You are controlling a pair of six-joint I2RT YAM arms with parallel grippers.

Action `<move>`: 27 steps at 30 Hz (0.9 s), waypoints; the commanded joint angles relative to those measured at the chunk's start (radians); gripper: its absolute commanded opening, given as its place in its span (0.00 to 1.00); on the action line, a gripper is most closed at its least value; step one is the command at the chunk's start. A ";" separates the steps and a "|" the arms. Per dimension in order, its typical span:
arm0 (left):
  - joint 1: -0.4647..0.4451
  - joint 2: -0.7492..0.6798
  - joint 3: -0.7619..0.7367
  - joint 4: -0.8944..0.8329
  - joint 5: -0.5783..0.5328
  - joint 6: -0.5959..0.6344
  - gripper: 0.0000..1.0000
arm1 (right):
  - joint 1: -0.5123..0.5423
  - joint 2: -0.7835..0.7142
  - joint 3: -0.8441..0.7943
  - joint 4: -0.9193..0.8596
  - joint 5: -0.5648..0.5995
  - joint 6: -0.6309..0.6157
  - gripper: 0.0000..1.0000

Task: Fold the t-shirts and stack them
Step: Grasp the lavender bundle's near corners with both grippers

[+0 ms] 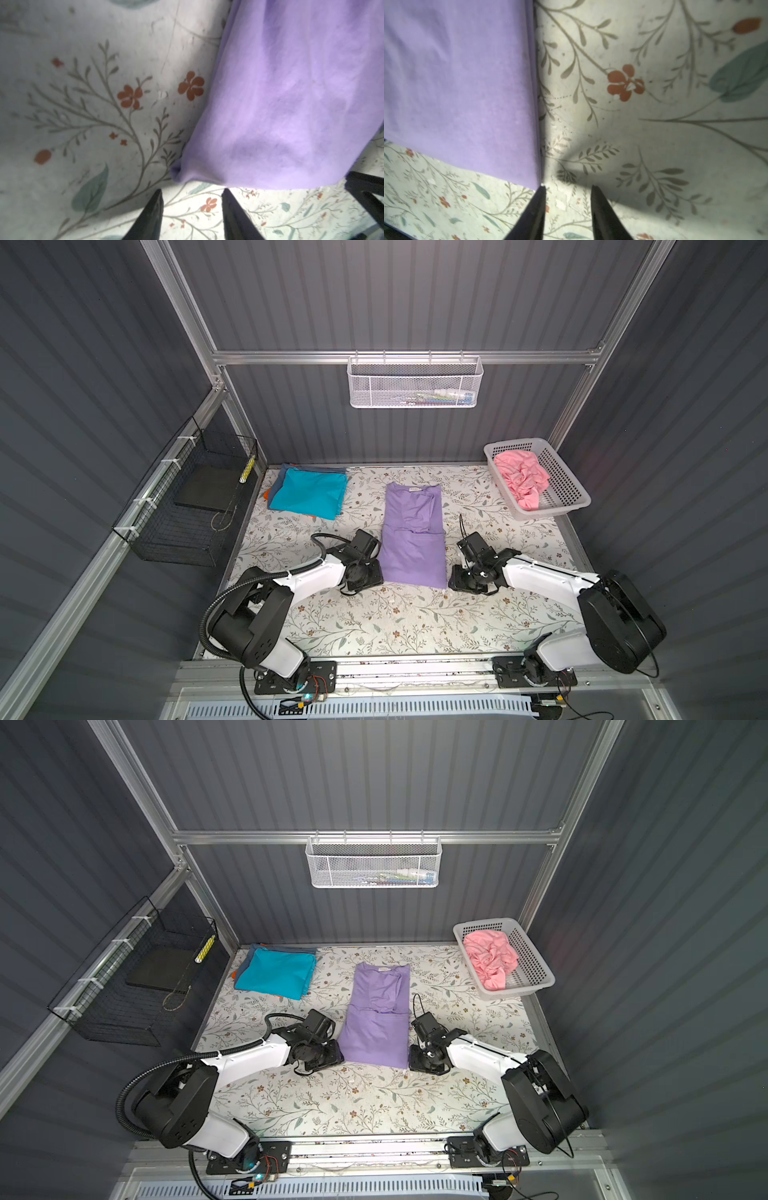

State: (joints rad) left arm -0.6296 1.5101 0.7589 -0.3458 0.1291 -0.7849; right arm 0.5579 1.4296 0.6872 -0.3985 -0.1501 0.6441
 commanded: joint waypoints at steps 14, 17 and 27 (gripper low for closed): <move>-0.010 0.118 0.064 0.013 0.029 0.024 0.63 | 0.051 0.063 -0.071 0.181 -0.103 0.124 0.56; -0.010 0.166 0.060 0.052 0.046 0.015 0.55 | 0.051 0.094 -0.077 0.220 -0.111 0.138 0.45; -0.009 0.089 0.097 -0.073 -0.006 0.034 0.00 | 0.050 0.058 -0.025 0.085 -0.122 0.089 0.01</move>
State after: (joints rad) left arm -0.6342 1.6360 0.8486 -0.2745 0.1501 -0.7704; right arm 0.6041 1.5097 0.6479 -0.1669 -0.2855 0.7662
